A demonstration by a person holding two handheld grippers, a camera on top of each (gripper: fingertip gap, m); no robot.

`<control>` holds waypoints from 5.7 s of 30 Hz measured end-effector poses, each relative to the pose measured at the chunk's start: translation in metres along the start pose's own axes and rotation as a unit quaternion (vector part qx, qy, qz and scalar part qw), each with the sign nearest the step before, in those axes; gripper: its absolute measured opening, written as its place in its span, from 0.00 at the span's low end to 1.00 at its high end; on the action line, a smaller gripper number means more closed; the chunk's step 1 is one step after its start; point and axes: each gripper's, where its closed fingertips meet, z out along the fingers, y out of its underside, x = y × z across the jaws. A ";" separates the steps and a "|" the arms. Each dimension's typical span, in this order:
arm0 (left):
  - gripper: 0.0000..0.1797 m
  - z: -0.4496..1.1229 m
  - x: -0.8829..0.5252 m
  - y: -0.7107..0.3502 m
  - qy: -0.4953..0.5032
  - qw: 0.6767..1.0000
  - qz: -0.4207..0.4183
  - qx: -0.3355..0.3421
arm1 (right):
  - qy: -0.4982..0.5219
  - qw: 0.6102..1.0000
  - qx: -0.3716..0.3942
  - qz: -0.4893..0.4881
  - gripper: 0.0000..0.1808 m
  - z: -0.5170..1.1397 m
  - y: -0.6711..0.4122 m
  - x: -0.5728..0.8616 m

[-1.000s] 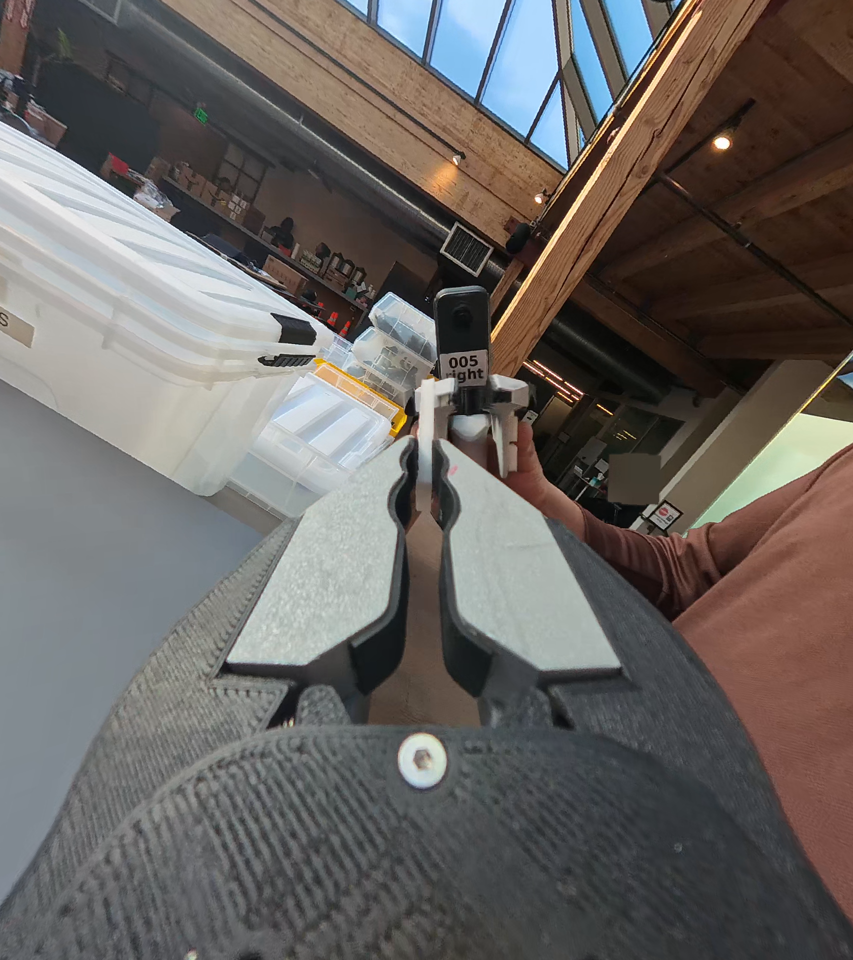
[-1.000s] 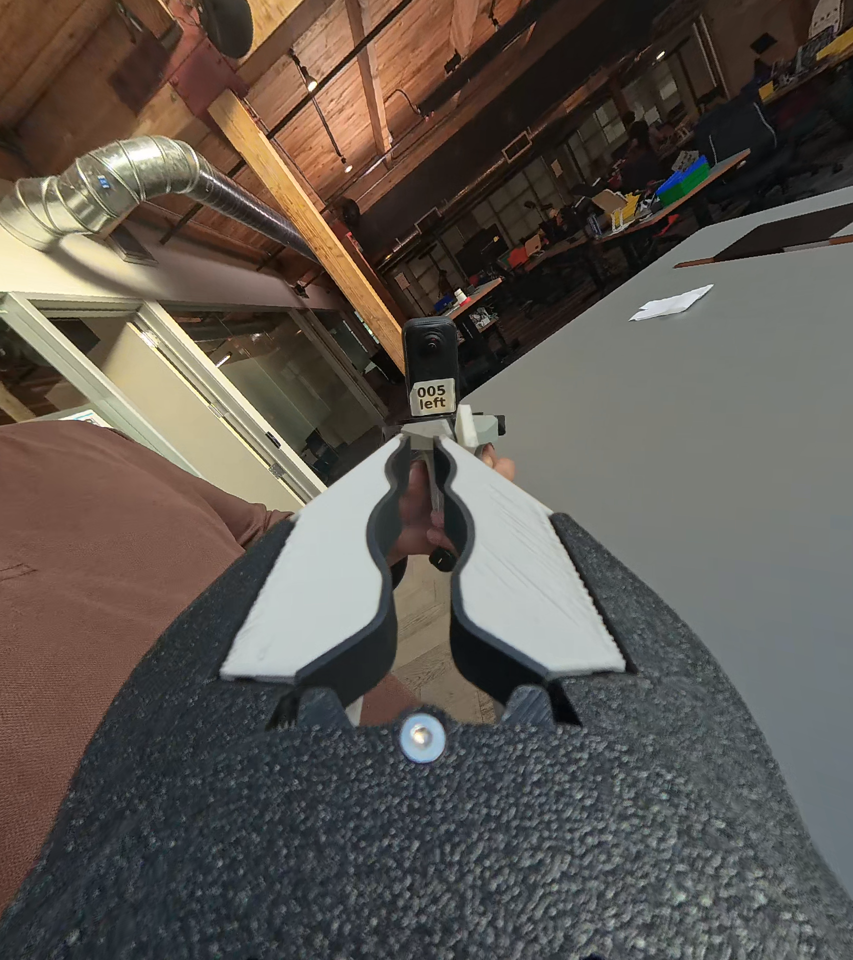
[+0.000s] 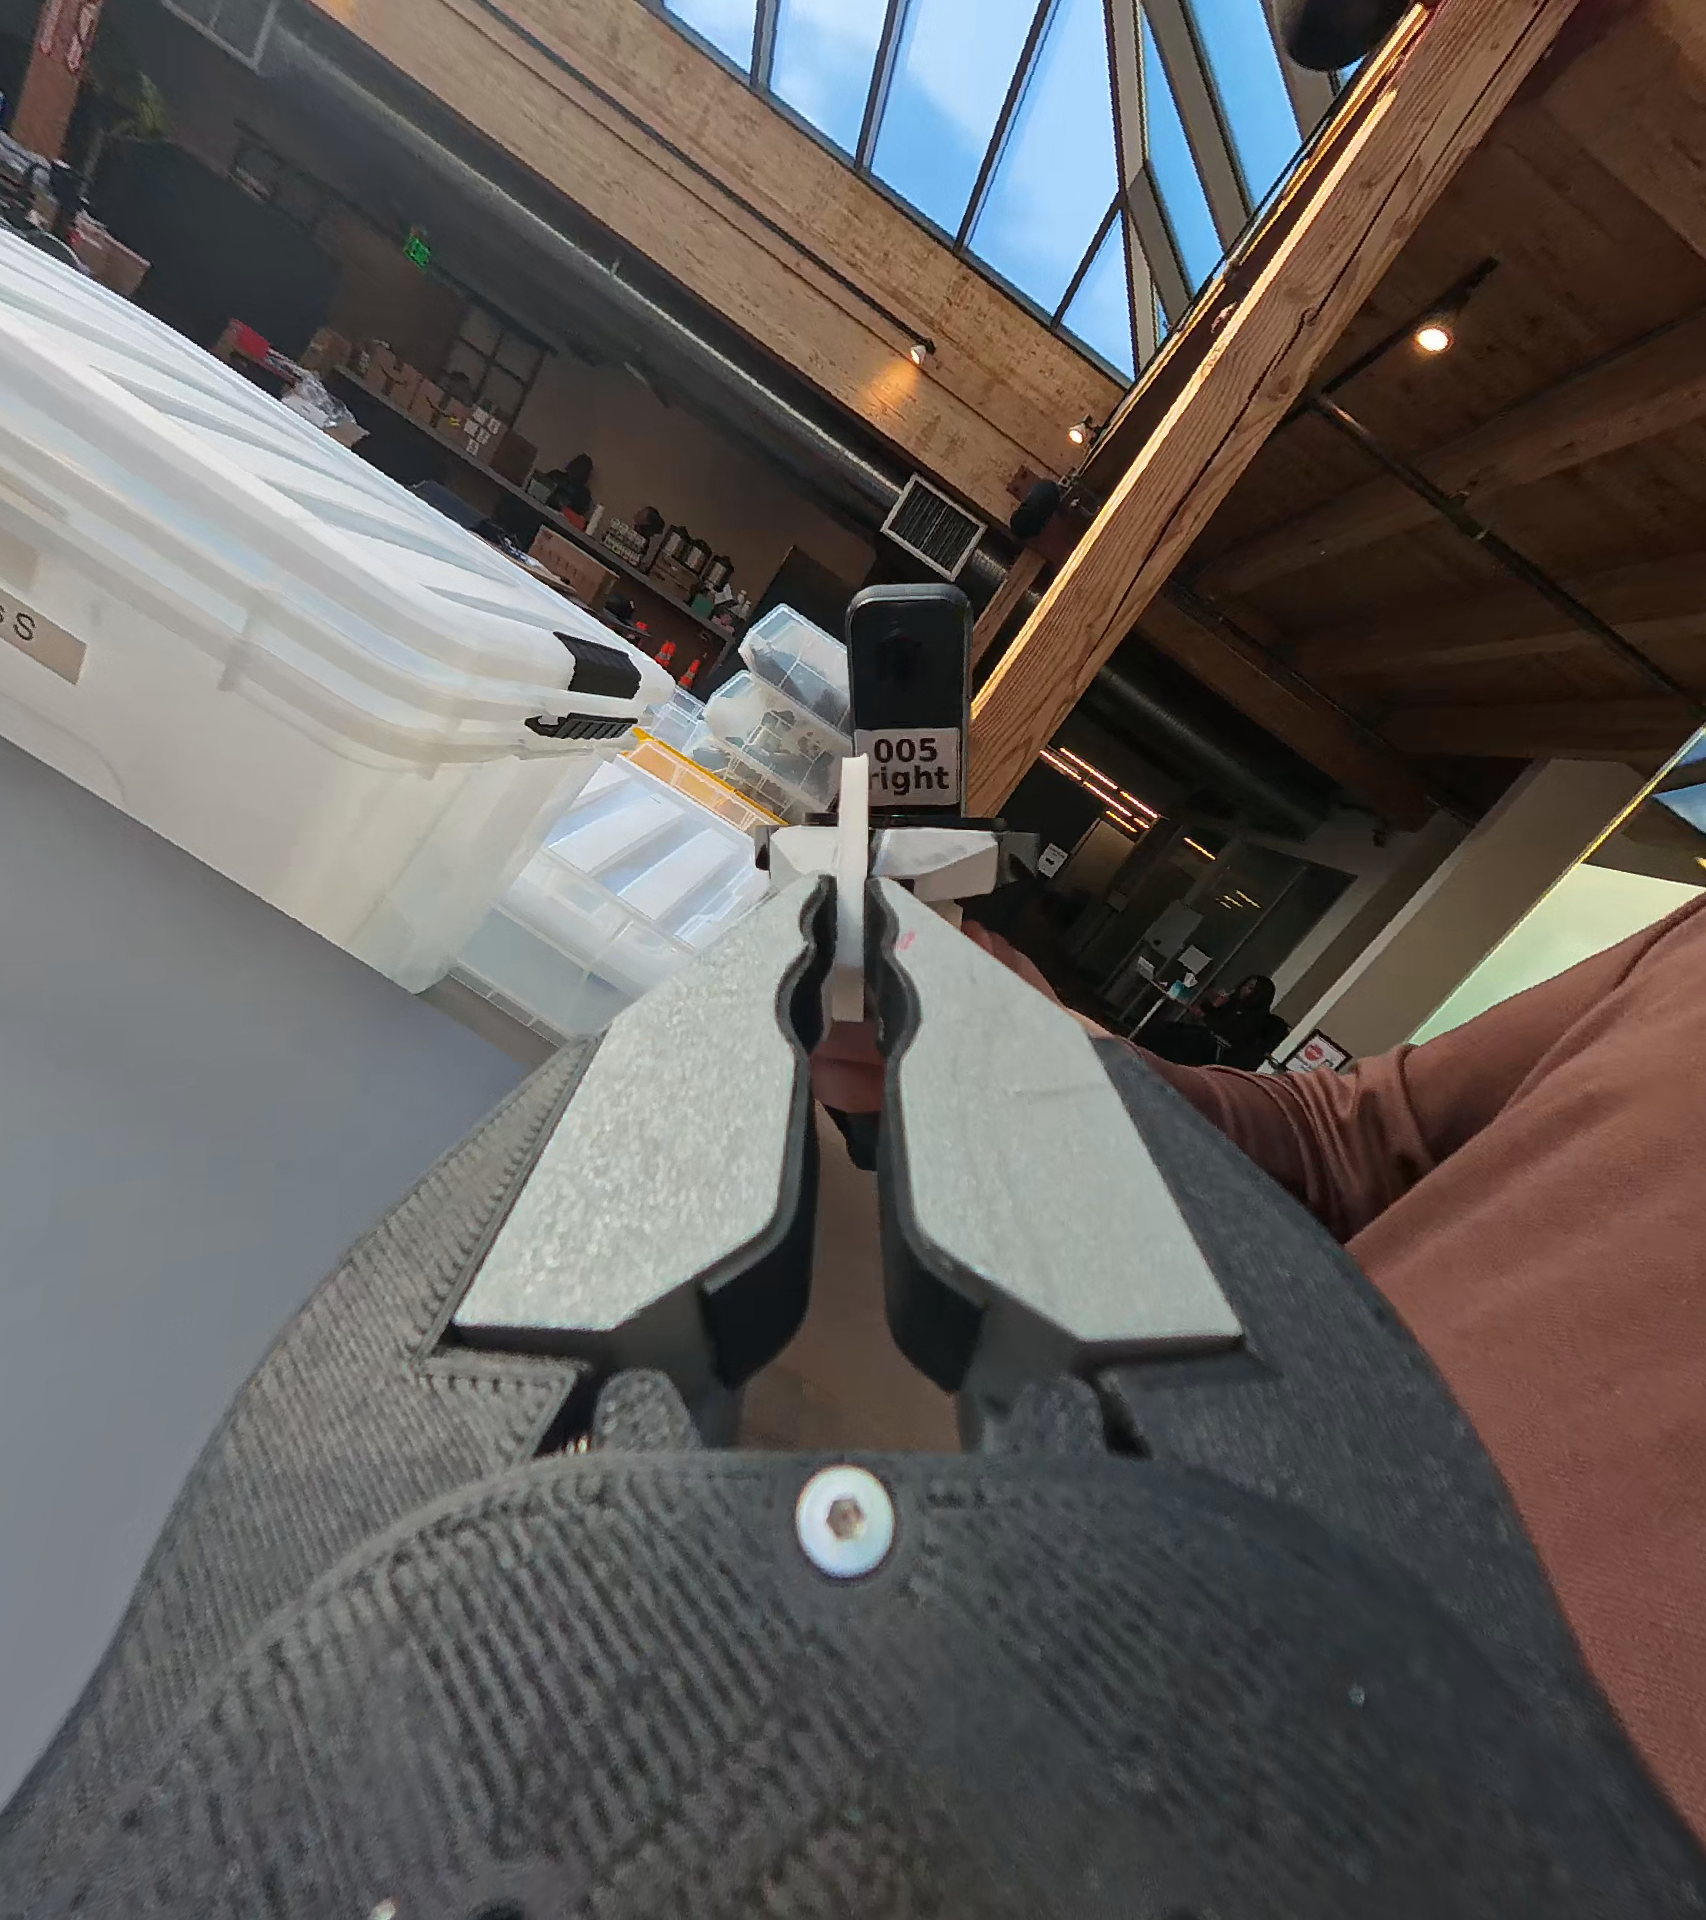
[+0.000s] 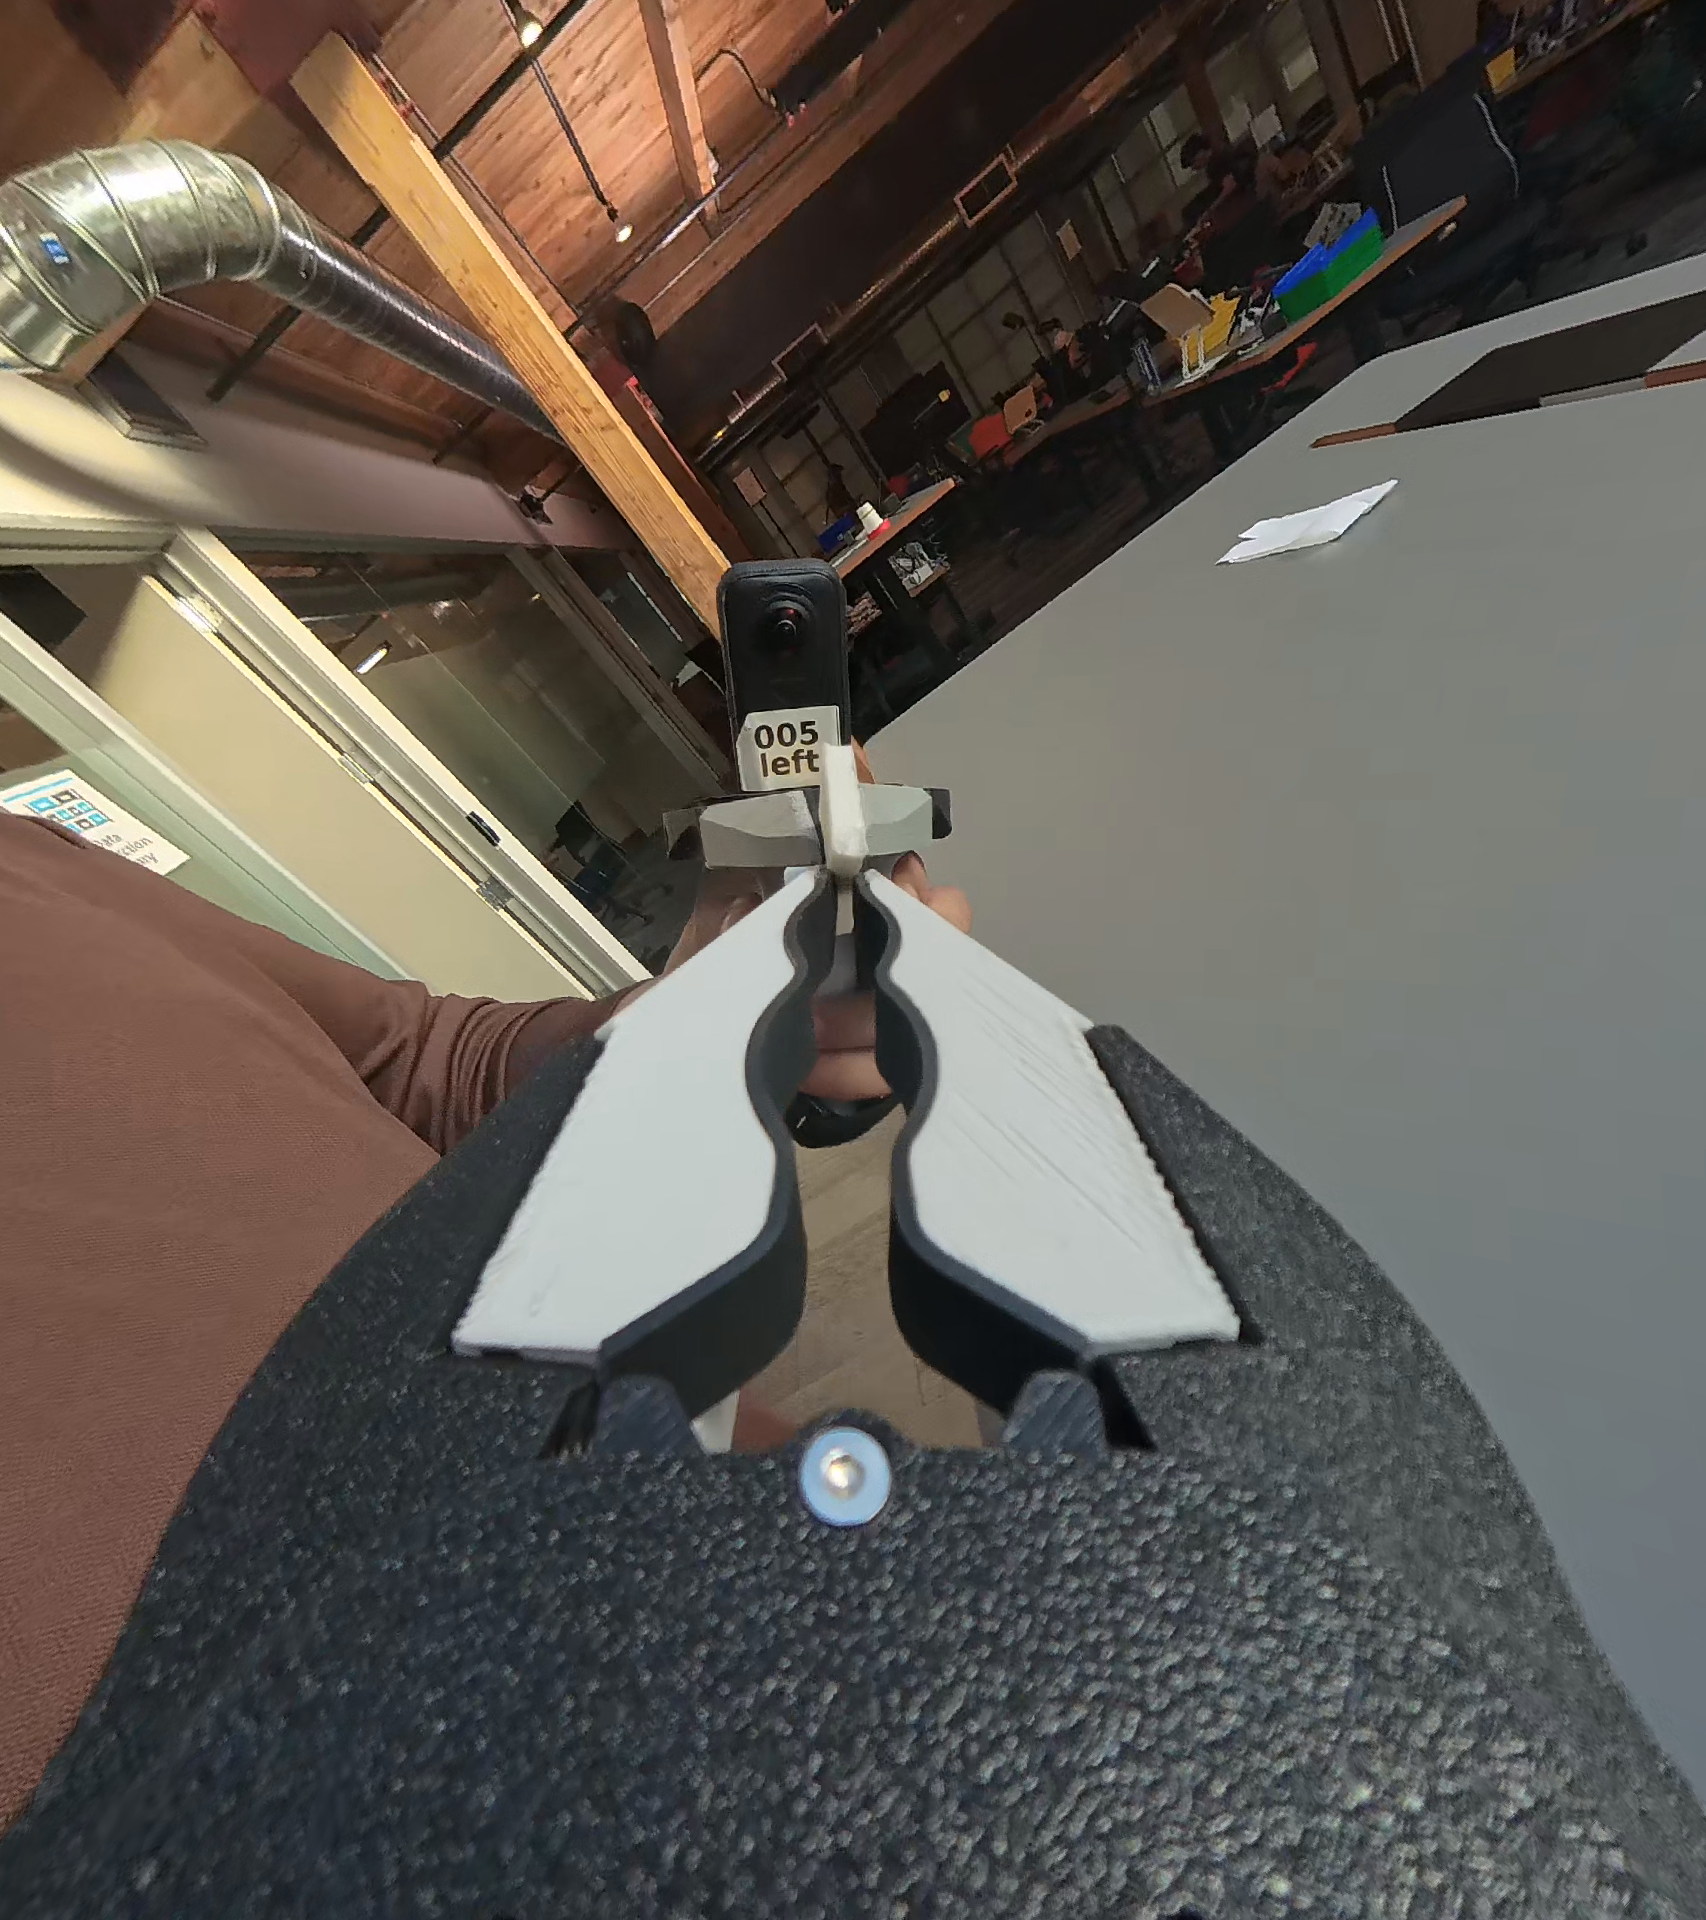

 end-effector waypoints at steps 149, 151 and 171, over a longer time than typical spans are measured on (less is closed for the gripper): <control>0.09 1.251 -0.119 0.476 -0.186 0.949 -0.071 -0.243 | 0.441 0.883 -0.160 -0.013 0.20 -1.517 -0.174 0.536; 0.10 1.242 -0.111 0.475 -0.184 0.951 -0.057 -0.242 | 0.401 0.902 -0.149 -0.054 0.21 -1.486 -0.185 0.510; 0.18 0.961 0.052 0.483 -0.175 0.979 -0.002 -0.103 | 0.088 0.951 -0.139 -0.261 0.35 -1.034 -0.086 0.172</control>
